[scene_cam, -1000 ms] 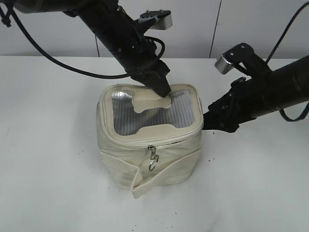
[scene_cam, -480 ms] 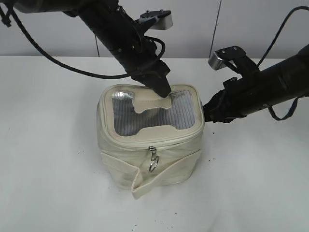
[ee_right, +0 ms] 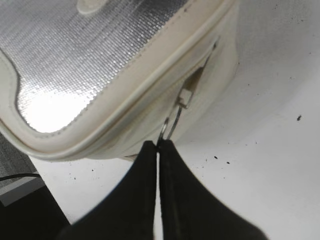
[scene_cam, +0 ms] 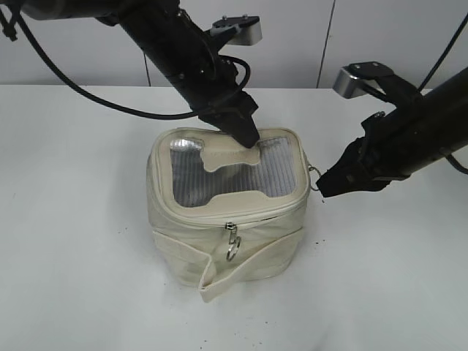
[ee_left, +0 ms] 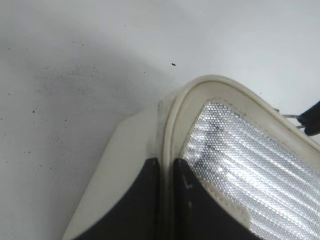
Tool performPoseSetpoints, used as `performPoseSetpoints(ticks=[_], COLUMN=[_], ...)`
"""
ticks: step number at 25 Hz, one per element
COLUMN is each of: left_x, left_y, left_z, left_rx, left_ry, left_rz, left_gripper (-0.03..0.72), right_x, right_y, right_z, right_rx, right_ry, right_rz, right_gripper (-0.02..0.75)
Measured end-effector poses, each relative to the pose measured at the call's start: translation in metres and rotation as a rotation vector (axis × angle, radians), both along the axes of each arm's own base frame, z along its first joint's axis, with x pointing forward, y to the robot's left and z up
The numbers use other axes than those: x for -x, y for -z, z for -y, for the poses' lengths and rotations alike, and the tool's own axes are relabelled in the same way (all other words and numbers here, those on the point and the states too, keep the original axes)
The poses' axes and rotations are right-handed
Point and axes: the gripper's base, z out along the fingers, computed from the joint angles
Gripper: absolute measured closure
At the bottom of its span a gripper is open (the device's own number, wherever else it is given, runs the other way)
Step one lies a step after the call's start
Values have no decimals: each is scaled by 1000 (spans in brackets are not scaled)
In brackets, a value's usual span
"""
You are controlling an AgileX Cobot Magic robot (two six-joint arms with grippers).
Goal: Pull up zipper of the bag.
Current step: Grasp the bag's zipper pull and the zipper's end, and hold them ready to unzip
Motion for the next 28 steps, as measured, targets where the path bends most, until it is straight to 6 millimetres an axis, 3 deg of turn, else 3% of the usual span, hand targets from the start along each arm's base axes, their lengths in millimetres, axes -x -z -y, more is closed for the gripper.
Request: performPoseSetpoints(ticks=[4,12,16,19,24,28], left_x=[0,-1,-1,0,0,0], left_y=[0,0,0,0,0,0], left_z=[0,0,0,0,0,0], left_rx=[0,2,2,1,1,0], left_ry=[0,-17,-21,-21,-22,-21], left_rz=[0,-4,-7,-8,-8,-11], left_gripper=[643,643,643,643,643,643], right_x=[11,51,49,39,26,12], right_y=[-6,1,-8,-9,-2,15], right_z=[2,9,13,16,12,9], right_rx=[2,6,21,58,33,31], right_ry=[-15,-26,27,46,-3,-10], right_rz=[-29,-121,-14,109,221,273], right_gripper=[754,754,749,639,292,253])
